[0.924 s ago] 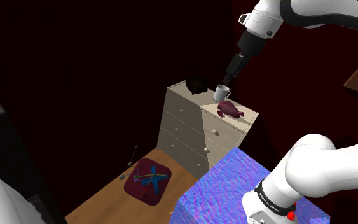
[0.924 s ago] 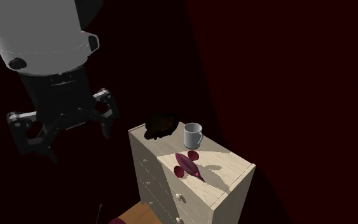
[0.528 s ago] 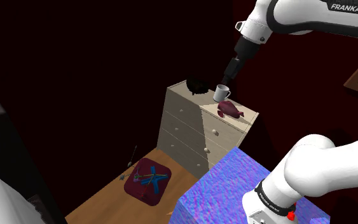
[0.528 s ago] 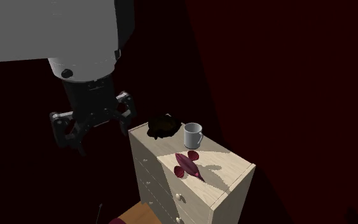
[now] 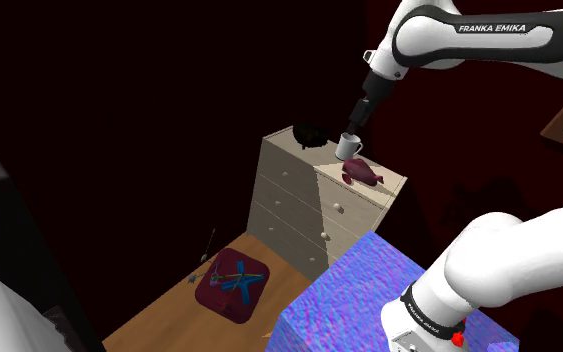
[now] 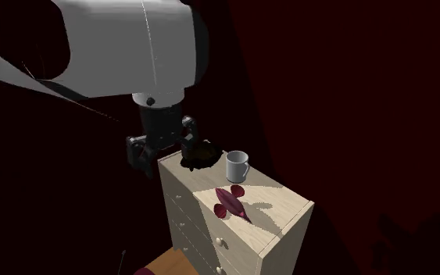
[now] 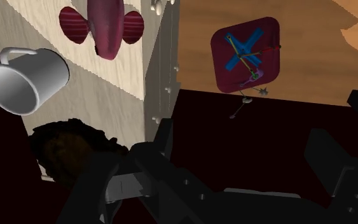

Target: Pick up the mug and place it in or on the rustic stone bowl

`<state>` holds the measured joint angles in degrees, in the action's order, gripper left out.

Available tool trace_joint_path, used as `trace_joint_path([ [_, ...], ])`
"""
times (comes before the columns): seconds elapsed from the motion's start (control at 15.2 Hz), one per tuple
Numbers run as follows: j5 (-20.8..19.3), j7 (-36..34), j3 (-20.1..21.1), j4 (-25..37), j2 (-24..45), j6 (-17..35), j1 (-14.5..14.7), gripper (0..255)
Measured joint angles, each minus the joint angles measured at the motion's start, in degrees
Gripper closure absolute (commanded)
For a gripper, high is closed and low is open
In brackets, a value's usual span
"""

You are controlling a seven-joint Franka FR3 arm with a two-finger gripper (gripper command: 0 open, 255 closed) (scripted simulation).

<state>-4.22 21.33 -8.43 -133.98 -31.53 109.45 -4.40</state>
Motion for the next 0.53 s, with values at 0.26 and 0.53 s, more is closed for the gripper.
trace_joint_path([
  [0.26, -1.0, 4.1, -3.6, 1.6, 6.3, 4.4, -1.1, 0],
  [0.53, -0.8, 8.0, -6.8, 5.4, 13.7, 7.9, -1.8, 0],
])
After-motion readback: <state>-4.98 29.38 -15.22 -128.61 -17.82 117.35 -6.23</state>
